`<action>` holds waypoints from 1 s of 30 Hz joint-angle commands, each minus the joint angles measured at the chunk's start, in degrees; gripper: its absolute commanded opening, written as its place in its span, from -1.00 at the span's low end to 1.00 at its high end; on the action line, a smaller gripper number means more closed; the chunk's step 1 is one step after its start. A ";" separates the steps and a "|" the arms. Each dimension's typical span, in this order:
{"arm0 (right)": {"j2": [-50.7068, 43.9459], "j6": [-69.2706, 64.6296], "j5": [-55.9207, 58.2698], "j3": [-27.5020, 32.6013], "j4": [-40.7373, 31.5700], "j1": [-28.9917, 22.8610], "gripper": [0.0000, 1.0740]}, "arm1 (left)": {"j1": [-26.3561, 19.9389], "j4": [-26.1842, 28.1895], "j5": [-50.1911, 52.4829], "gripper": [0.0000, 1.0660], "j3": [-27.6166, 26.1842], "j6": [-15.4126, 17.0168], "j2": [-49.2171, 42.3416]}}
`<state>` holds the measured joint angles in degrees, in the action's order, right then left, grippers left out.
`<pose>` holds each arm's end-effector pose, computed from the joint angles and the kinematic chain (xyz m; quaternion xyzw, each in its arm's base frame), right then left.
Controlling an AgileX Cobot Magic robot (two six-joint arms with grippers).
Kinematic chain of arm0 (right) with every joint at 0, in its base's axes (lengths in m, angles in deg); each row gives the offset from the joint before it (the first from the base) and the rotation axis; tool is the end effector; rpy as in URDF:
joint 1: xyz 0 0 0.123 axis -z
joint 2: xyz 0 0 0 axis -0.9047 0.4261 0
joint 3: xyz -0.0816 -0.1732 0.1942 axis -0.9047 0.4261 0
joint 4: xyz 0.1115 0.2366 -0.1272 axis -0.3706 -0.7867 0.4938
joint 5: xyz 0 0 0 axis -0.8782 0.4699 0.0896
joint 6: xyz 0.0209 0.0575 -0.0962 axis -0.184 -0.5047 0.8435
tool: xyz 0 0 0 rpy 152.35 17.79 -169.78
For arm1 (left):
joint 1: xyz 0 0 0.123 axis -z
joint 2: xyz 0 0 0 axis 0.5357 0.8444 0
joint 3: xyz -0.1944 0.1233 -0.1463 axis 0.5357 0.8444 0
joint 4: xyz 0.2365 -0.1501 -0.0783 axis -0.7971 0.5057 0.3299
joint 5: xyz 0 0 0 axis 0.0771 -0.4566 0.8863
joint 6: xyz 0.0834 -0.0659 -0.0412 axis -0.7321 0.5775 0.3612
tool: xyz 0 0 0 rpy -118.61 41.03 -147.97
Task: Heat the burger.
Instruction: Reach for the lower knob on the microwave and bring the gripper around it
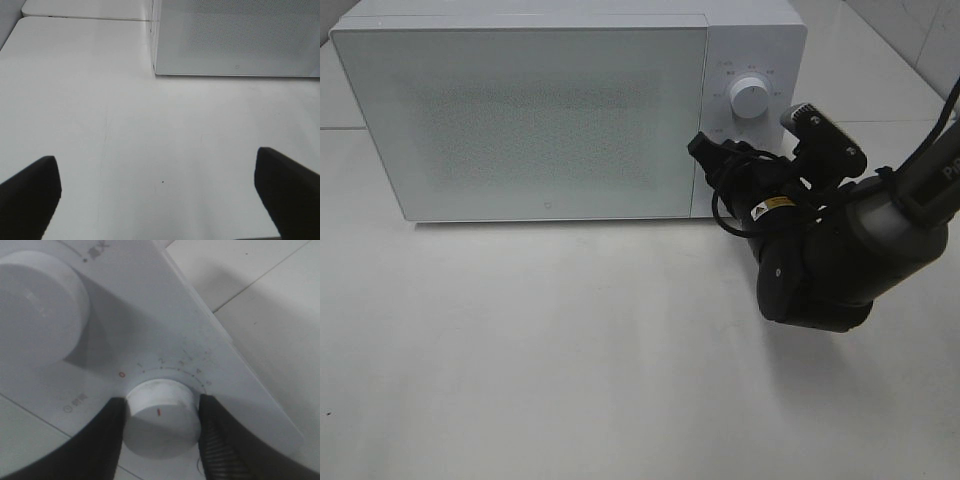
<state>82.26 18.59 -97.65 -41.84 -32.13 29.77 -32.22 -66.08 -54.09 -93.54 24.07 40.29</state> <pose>0.3457 0.1618 0.0636 0.2492 0.6902 0.2267 0.6405 0.0625 -0.0068 0.2881 0.0215 0.8470 -0.0219 0.5306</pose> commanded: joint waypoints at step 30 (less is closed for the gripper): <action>-0.17 -54.37 -7.56 -0.92 1.20 -0.46 -0.93 | -0.29 0.34 0.52 0.83 0.23 -0.11 -1.43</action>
<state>82.26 -33.95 -97.77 -41.84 -32.88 29.77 -32.22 -66.08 -54.09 -93.54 24.07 40.29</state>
